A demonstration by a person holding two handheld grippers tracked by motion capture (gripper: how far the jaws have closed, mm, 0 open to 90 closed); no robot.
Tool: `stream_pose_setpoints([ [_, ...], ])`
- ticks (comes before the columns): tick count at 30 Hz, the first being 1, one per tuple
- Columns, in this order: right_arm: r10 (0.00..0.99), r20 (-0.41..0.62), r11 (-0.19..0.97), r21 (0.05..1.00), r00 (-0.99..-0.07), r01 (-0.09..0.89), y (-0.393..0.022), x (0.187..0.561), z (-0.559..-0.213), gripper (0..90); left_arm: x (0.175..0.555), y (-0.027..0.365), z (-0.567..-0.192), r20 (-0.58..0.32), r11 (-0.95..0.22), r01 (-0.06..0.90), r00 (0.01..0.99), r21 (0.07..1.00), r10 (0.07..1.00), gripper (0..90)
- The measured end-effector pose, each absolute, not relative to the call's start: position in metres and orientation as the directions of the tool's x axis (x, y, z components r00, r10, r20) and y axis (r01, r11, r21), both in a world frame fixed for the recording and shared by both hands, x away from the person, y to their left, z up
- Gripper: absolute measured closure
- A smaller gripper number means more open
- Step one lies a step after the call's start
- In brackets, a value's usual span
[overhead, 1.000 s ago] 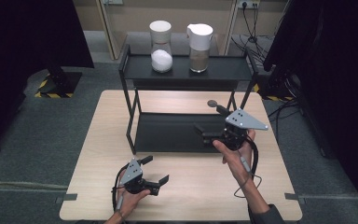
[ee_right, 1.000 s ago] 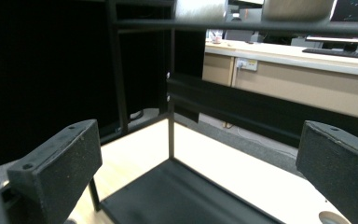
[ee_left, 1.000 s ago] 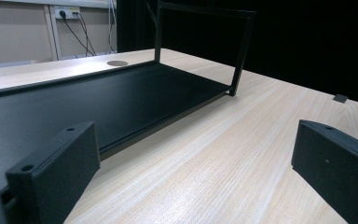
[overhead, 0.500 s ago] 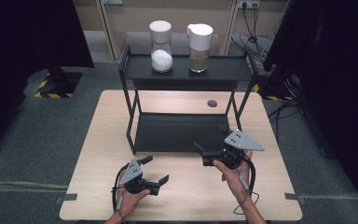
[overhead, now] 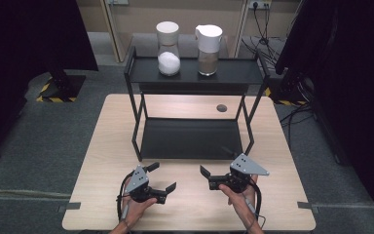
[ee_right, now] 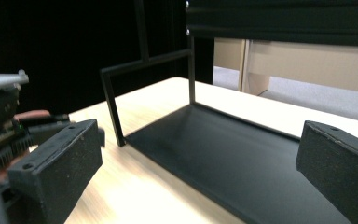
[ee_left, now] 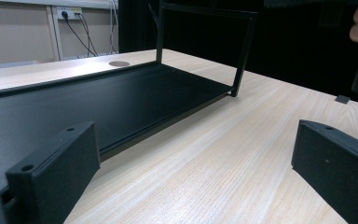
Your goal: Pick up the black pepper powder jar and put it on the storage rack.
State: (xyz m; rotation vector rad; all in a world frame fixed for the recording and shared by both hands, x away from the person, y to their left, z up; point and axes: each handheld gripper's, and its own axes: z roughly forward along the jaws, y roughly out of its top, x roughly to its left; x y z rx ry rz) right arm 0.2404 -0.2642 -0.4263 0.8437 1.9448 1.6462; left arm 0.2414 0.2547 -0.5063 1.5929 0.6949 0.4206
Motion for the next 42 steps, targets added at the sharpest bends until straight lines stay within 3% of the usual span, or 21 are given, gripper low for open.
stream_pose_setpoints([
  [21,0.684,0.096,0.07,0.978,-0.723,0.197,-0.264,0.23,-0.47,0.5,0.242,0.255,-0.507,-0.129,-0.028,0.194,0.745,0.981,0.655,0.3],
  [42,0.666,0.103,0.087,0.973,-0.739,0.214,-0.26,0.228,-0.483,0.5,0.242,0.256,-0.507,-0.136,-0.017,0.195,0.742,0.981,0.656,0.3],
])
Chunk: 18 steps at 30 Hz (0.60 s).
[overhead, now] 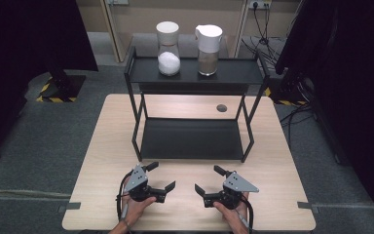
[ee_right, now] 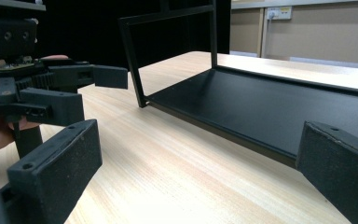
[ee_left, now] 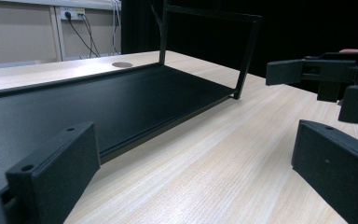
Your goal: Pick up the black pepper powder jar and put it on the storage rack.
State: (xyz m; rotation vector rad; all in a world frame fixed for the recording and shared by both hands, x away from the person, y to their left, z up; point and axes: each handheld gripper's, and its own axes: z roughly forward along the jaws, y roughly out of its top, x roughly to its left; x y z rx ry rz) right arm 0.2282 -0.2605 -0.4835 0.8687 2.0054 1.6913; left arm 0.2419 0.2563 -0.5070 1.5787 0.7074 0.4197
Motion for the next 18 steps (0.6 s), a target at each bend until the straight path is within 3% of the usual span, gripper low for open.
stream_pose_setpoints([
  [18,0.677,0.12,0.073,0.971,-0.726,0.228,-0.2643,0.2264,-0.4874,0.5,0.2416,0.257,-0.507,-0.136,-0.016,0.193,0.746,0.981,0.651,0.3],
])
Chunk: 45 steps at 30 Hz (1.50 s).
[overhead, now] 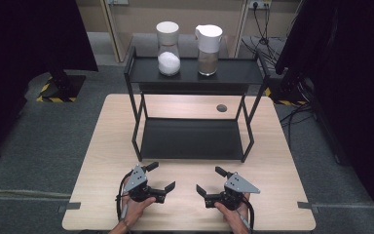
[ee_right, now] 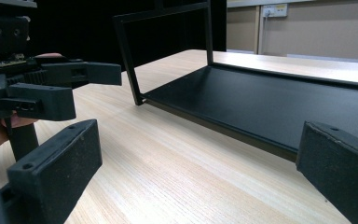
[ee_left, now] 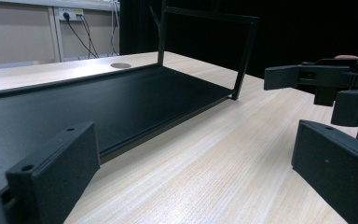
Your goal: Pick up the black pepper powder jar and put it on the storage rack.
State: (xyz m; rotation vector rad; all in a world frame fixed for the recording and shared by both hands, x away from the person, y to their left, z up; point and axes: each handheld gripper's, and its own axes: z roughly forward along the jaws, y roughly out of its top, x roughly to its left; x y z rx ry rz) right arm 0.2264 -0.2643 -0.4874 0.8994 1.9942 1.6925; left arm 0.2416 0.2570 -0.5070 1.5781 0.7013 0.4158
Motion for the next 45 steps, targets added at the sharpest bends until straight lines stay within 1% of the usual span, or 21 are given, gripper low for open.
stream_pose_setpoints([
  [45,0.682,0.136,0.06,0.969,-0.719,0.24,-0.2659,0.2268,-0.4904,0.4,0.2416,0.2568,-0.5068,-0.133,-0.02,0.192,0.748,0.981,0.65,0.3],
])
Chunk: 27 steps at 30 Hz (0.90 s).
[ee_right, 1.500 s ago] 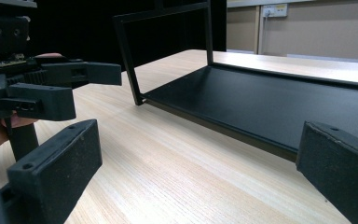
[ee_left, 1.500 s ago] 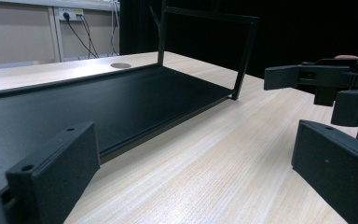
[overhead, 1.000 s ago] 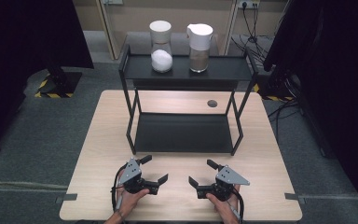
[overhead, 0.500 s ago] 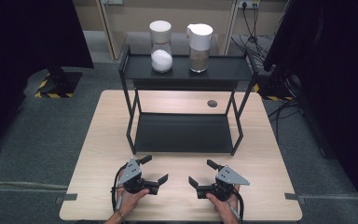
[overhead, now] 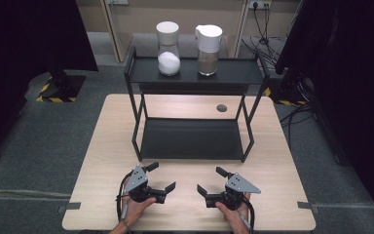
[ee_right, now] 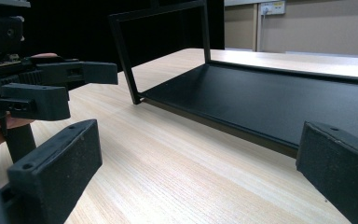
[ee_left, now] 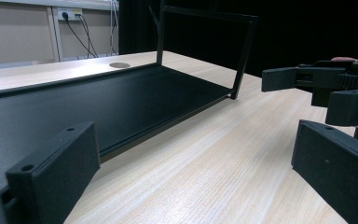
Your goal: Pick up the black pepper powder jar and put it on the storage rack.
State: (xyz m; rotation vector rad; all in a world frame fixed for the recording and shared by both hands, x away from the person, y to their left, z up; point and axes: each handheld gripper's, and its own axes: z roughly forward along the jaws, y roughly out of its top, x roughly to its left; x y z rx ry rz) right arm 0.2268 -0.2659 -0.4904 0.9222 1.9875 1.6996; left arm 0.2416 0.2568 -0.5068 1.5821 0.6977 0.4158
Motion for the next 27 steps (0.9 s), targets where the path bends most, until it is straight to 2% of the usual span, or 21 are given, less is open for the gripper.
stream_pose_setpoints([
  [27,0.682,0.14,0.055,0.969,-0.718,0.242,-0.2666,0.2269,-0.491,0.5,0.2415,0.2566,-0.5067,-0.131,-0.022,0.191,0.747,0.981,0.652,0.3],
])
